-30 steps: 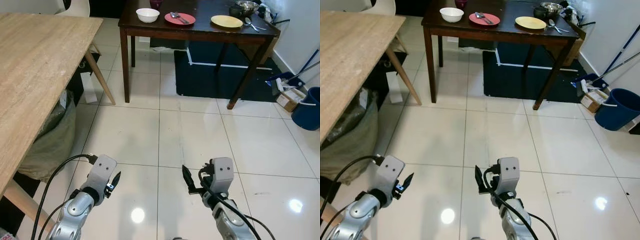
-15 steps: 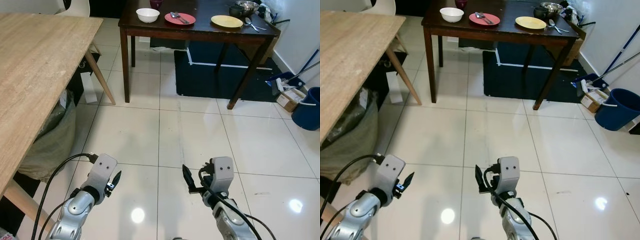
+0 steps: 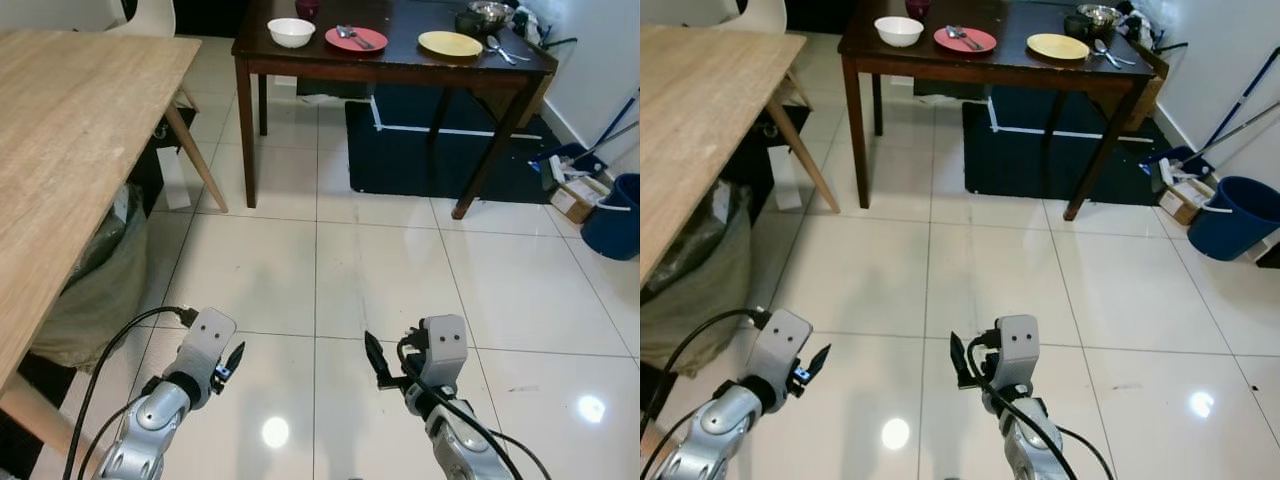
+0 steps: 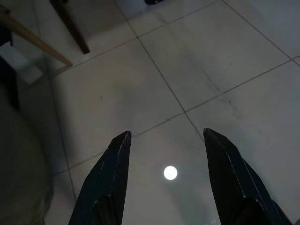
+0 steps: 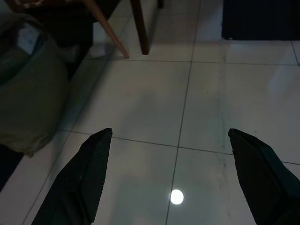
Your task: Setting the table
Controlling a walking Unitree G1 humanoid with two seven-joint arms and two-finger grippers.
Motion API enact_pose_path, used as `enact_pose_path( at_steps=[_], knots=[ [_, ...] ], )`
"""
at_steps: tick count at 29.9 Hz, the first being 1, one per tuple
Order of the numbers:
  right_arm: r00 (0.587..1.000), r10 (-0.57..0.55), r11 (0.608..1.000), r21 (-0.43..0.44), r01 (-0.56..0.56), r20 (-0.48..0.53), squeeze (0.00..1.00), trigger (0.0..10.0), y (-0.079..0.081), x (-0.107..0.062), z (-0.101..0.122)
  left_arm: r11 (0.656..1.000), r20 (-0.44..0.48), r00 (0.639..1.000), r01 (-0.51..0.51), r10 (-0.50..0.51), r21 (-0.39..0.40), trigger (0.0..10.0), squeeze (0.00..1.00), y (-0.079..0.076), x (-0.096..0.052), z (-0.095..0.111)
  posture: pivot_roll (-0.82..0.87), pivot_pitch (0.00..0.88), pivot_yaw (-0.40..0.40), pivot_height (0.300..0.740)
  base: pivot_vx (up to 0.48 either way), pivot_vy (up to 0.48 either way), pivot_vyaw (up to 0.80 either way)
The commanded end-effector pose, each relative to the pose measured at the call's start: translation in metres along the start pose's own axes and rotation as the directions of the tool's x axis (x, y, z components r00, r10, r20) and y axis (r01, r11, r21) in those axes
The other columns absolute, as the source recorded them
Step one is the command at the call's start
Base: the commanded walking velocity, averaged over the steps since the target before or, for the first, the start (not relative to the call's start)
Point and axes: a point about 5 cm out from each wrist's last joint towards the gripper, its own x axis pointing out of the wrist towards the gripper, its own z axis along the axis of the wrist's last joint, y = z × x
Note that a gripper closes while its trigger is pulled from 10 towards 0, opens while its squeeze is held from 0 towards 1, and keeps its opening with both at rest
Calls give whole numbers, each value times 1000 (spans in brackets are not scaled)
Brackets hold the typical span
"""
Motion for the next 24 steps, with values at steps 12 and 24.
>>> enact_pose_path(
  at_steps=[12,24],
  knots=[
    [1000,-2,1000,12,2,-26,0,10000,0,-1,-5,1000,-12,1000,16,-16,14,10000,0,-2,-1,-3,-116,11,16,740,378,0,0],
    [1000,-2,1000,22,2,-24,0,10000,1,0,-4,1000,-6,1000,21,-21,20,10000,0,-2,-1,-2,-116,11,18,740,353,0,0]
  ],
)
